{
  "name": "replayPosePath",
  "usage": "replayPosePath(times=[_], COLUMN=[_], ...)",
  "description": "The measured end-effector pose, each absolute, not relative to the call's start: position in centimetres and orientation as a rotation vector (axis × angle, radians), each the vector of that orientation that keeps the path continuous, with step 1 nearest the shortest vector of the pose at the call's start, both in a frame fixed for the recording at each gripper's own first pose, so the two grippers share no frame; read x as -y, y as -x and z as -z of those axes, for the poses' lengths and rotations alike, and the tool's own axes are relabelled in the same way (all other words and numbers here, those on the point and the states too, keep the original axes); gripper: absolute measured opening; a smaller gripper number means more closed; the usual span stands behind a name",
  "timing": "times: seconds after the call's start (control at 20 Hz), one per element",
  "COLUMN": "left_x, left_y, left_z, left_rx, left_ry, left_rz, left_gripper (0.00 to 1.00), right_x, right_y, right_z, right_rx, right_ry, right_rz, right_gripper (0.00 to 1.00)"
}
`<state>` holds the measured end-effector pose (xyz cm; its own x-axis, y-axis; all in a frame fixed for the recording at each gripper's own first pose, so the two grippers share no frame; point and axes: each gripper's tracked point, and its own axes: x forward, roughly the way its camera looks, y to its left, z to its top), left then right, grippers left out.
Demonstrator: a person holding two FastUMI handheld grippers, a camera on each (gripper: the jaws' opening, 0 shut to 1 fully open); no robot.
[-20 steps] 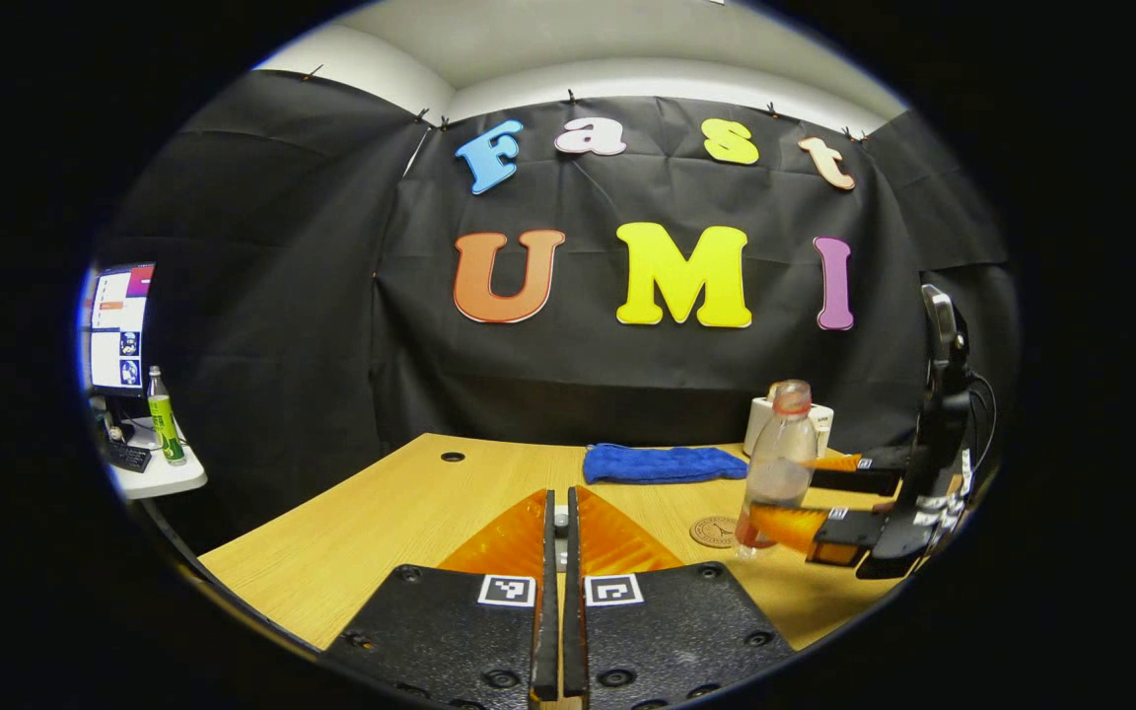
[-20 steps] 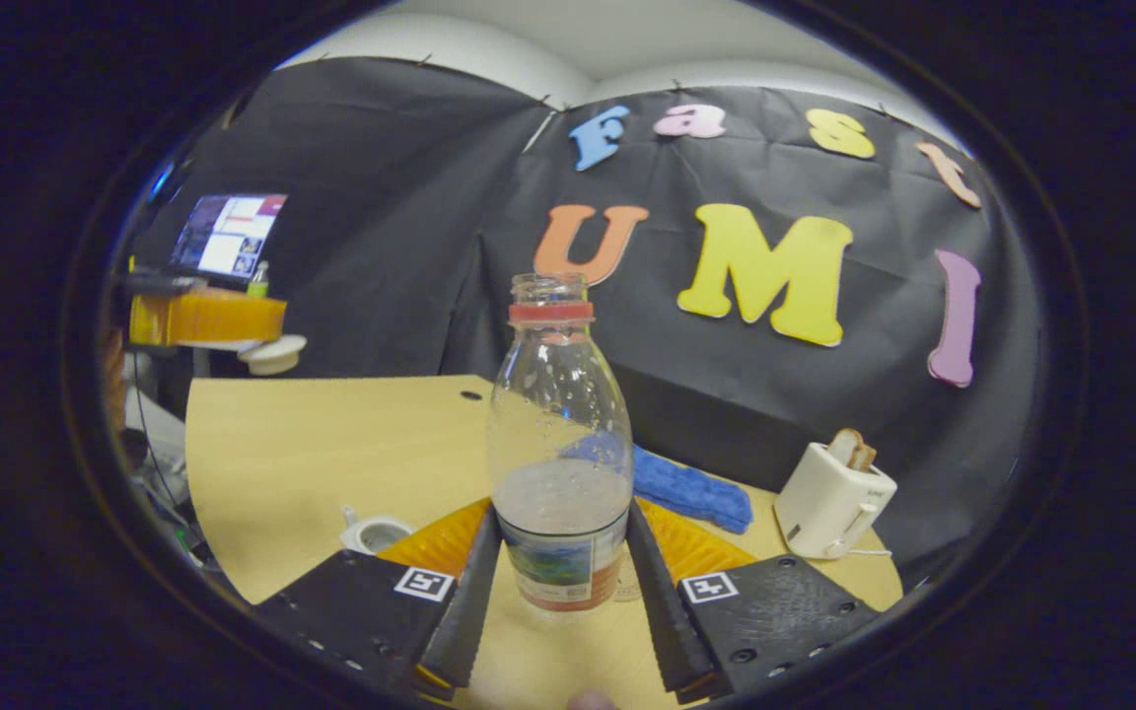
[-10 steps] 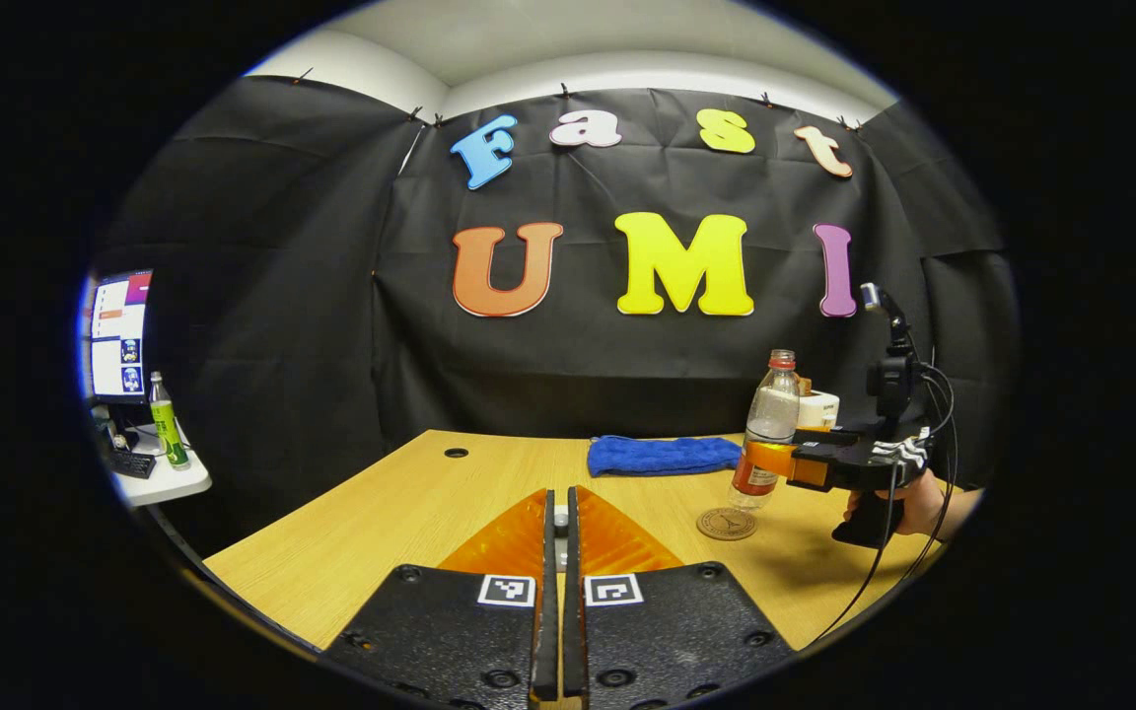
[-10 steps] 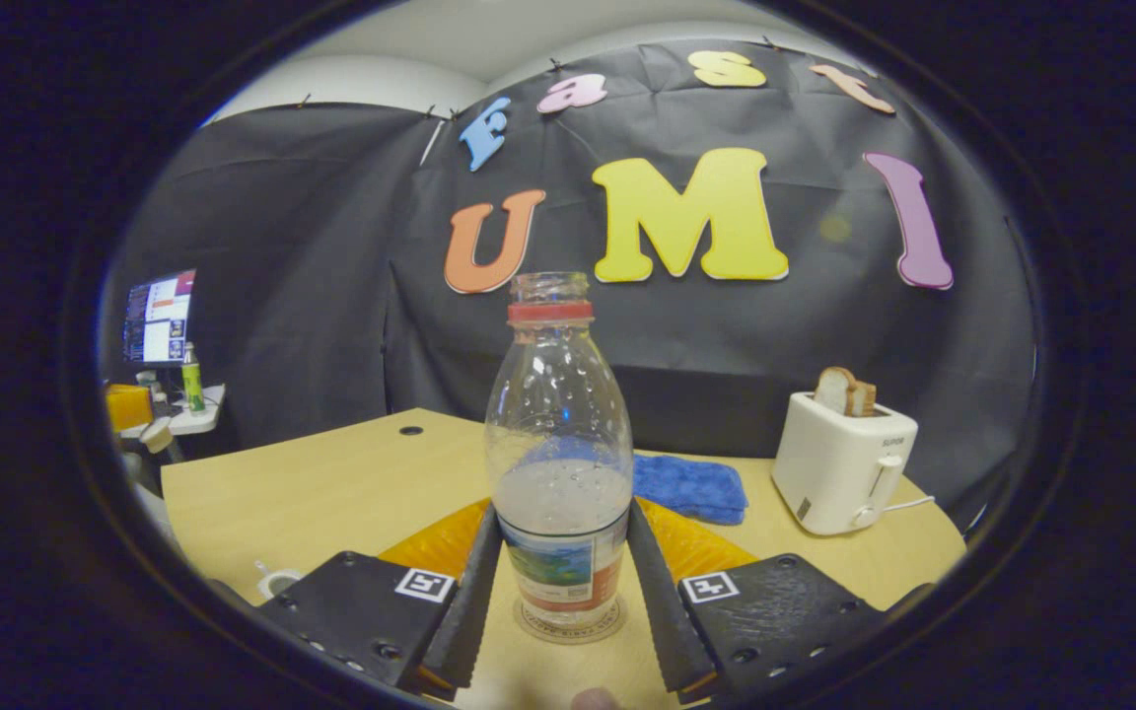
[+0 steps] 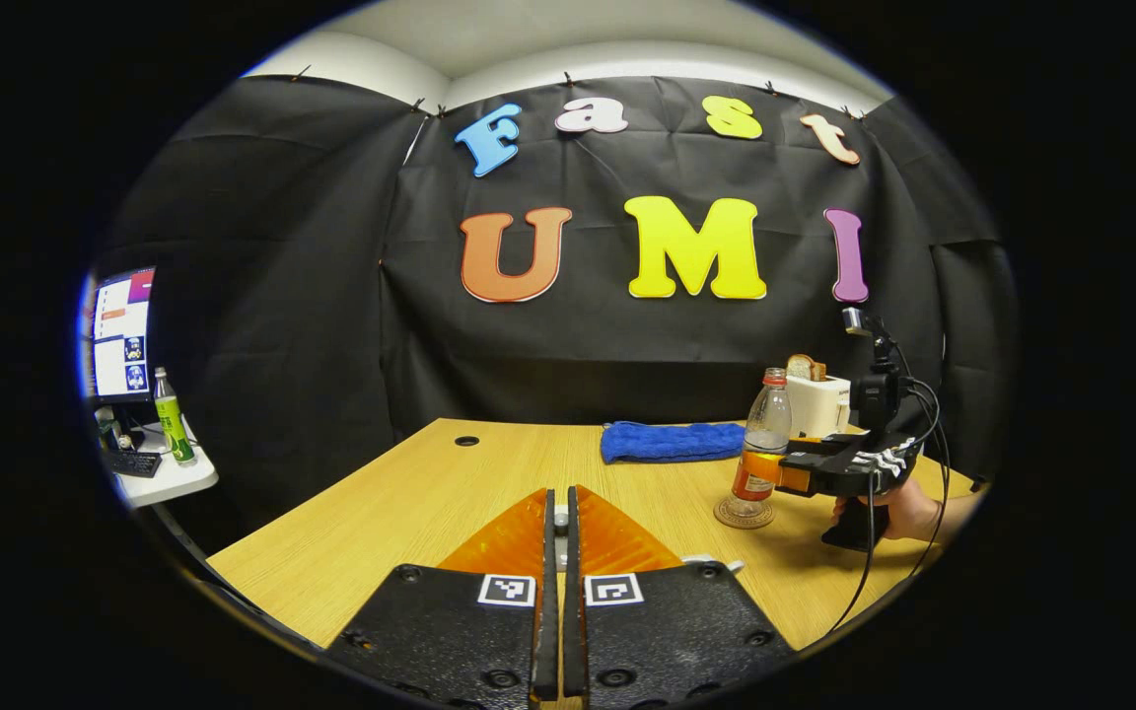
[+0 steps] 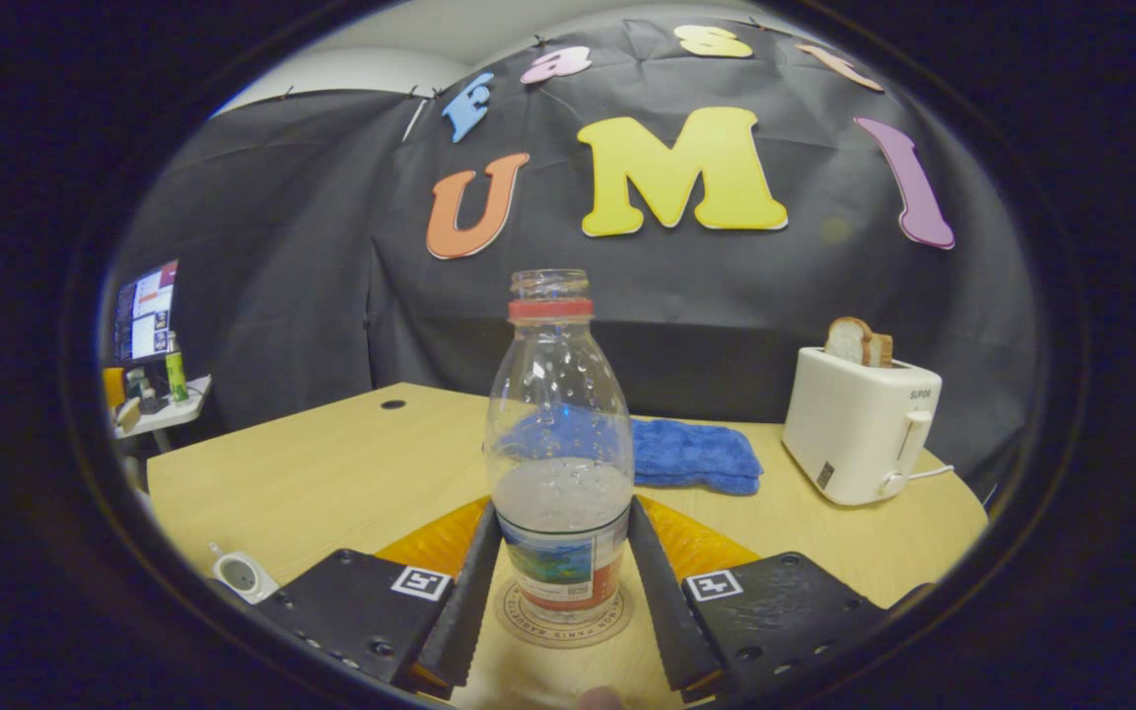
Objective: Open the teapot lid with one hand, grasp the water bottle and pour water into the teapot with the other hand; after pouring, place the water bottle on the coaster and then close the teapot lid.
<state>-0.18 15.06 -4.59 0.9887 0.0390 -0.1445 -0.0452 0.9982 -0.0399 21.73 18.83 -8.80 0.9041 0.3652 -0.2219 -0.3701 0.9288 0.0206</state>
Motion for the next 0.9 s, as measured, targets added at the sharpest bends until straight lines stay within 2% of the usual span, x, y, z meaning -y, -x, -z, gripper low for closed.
replayPosePath(times=[0.2, 0.25, 0.3, 0.4, 0.6, 0.85, 0.9], left_x=[-15.1, -15.0, -14.9, -14.7, -14.1, -12.5, -12.1], left_y=[0.2, 0.3, 0.3, 0.4, 0.6, 0.5, 0.4], left_z=[4.5, 4.4, 4.3, 3.9, 3.3, 2.9, 3.0], left_rx=[-0.145, -0.142, -0.141, -0.135, -0.117, -0.107, -0.109], left_ry=[0.049, 0.051, 0.051, 0.048, 0.042, 0.031, 0.02], left_rz=[-0.044, -0.043, -0.041, -0.038, -0.03, -0.008, -0.011], left_gripper=[0.04, 0.04, 0.04, 0.04, 0.04, 0.04, 0.04], right_x=[-18.9, -19.1, -19.3, -19.2, -18.2, -16.1, -15.5], right_y=[-21.7, -21.4, -21.2, -20.8, -18.6, -12.7, -11.5], right_z=[9.7, 9.8, 9.8, 9.7, 9.9, 9.4, 9.0], right_rx=[-0.243, -0.249, -0.254, -0.263, -0.277, -0.238, -0.222], right_ry=[0.01, 0.003, -0.004, -0.005, -0.025, -0.01, 0.0], right_rz=[-0.386, -0.393, -0.398, -0.396, -0.385, -0.373, -0.365], right_gripper=[0.76, 0.8, 0.9, 0.97, 0.97, 0.96, 0.93])
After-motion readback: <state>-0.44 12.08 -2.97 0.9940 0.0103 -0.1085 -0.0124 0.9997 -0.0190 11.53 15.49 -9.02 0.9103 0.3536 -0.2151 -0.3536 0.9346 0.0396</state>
